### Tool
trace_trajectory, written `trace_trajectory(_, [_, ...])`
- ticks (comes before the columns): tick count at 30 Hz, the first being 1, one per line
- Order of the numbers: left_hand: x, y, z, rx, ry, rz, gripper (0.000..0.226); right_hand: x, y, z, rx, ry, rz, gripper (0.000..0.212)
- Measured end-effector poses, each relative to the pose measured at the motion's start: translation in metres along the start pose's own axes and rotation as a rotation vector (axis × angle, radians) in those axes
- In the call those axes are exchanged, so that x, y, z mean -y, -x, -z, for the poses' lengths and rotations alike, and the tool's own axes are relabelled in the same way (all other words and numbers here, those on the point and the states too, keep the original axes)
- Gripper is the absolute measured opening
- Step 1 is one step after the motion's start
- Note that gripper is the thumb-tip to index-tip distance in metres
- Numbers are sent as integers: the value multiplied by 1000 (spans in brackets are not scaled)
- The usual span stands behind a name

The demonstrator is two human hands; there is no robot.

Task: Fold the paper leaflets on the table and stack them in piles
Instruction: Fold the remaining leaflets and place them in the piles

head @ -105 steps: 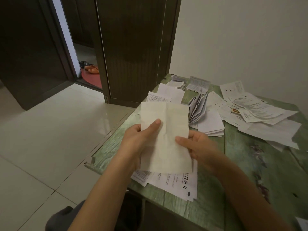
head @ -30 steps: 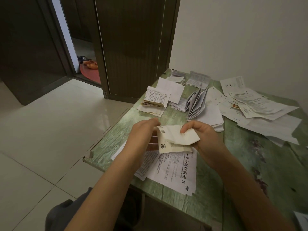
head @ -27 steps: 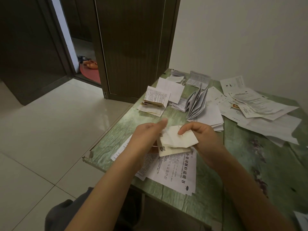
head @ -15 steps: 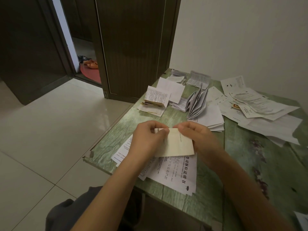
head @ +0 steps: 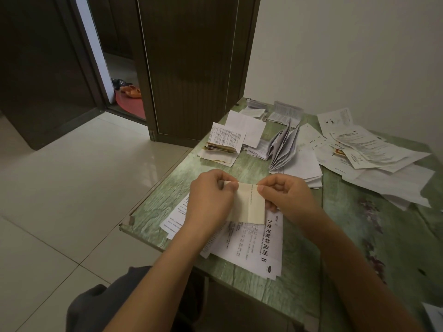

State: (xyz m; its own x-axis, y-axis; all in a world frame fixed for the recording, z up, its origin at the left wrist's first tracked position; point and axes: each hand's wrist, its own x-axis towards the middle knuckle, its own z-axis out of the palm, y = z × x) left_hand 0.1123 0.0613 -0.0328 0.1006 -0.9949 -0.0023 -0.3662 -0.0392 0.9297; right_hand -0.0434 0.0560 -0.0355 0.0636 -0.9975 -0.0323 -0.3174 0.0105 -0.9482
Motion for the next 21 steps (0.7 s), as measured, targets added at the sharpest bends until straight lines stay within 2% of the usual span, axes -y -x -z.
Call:
trace_trajectory(4, [0, -1, 2, 14, 14, 14, 10, -1, 0, 2, 6, 3, -5, 7])
trace_trajectory(10, [2, -5, 15, -79, 90, 23, 16, -1, -1, 5, -162, -57, -57, 6])
trace_trajectory(12, [6, -7, 18, -118, 16, 17, 16, -3, -2, 6, -228, -104, -79, 7])
trace_trajectory(15, [12, -8, 16, -43, -132, 8, 6, -6, -2, 2, -279, -142, -115, 8])
trace_trajectory(21, [14, -4, 12, 109, -513, 51, 70, -11, -3, -8, -359, -73, -116, 6])
